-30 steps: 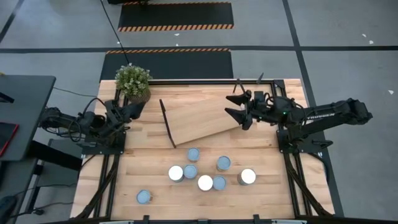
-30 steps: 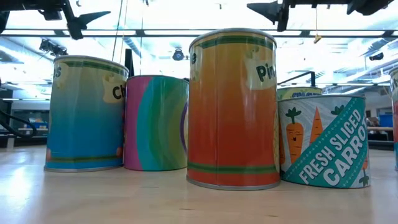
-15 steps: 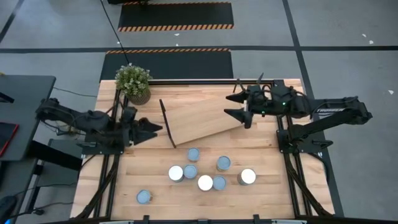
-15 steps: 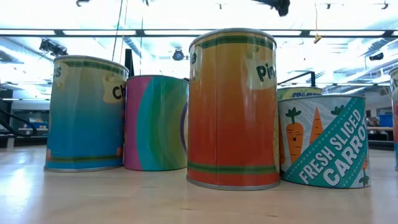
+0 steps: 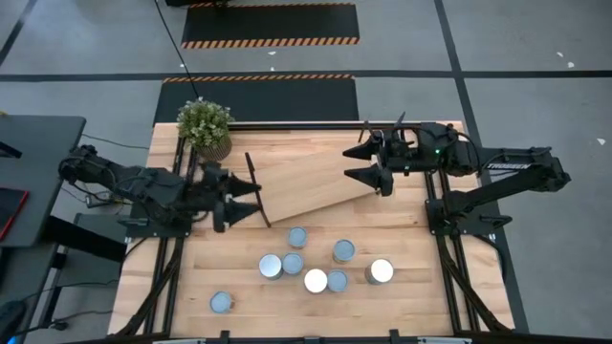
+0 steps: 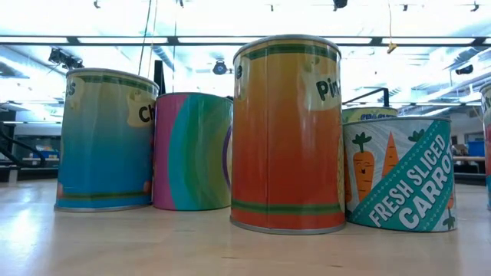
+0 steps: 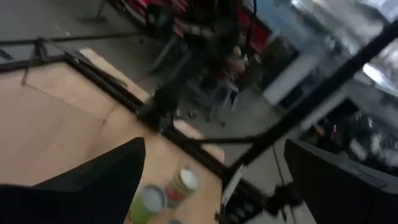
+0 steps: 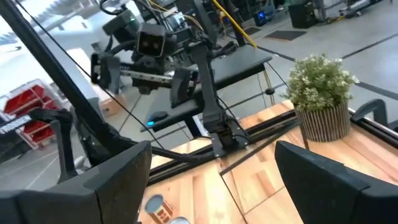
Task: Pick and place cans onto a shelf
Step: Put the canned tomatoes on the shelf
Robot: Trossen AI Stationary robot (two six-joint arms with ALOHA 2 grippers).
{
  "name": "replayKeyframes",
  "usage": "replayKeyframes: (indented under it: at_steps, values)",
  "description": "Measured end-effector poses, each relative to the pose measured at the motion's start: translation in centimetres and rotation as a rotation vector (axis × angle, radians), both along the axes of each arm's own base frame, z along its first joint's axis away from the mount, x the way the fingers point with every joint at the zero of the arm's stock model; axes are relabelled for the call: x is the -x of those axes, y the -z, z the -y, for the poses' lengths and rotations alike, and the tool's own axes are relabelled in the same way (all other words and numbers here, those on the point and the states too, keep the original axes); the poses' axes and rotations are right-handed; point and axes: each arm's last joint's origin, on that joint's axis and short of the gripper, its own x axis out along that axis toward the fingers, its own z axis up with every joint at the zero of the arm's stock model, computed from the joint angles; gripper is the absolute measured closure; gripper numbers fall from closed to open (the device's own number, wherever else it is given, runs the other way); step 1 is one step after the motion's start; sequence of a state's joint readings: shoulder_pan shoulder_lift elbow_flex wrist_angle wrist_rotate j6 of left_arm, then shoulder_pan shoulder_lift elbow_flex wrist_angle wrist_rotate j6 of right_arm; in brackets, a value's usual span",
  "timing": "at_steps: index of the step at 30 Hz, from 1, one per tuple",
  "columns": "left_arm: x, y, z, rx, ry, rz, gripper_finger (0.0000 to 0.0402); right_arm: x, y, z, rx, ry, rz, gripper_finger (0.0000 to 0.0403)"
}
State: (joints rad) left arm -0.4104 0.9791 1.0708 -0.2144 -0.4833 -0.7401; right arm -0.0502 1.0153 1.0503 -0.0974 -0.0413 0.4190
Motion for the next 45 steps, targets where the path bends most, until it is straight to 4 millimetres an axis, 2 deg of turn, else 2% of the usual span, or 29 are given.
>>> replayKeyframes:
  at_steps: [3, 5, 10, 13, 17, 32, 39, 45]
  values:
    - [-0.6, 0.7, 1.2, 0.04, 0.111, -0.1, 0.0013, 0.1, -0.3, -0.2, 0.008, 0.039, -0.055, 0.0054]
    - [-0.8, 0.4, 2.0, 0.046, 0.168, -0.143, 0.0013, 0.4, -0.6, -0.6, 0.025, 0.072, -0.113, 0.0054]
    - [-0.7, 0.3, 3.7, -0.071, 0.295, -0.362, 0.0013, 0.5, -2.1, -1.9, 0.066, 0.153, -0.203, 0.0054]
    - [-0.6, 1.5, 4.6, -0.113, 0.392, -0.522, 0.0013, 0.2, -2.2, -2.4, 0.066, 0.183, -0.271, 0.0054]
    - [-0.3, 4.1, 6.4, -0.084, 0.469, -0.705, 0.0013, -0.3, -2.2, -3.0, 0.045, 0.182, -0.291, 0.0054]
    - [2.7, 13.0, 14.3, 0.101, 0.364, -1.12, 0.0013, 0.3, -2.3, -6.0, 0.079, 0.061, -0.283, 0.0054]
    - [5.1, 15.1, 17.1, 0.151, 0.416, -1.306, 0.0013, 0.6, -2.5, -7.4, 0.122, 0.082, -0.254, 0.0054]
    - [5.1, 17.4, 18.6, 0.094, 0.38, -1.361, 0.0013, 0.6, -3.0, -7.7, 0.122, 0.08, -0.202, 0.0054]
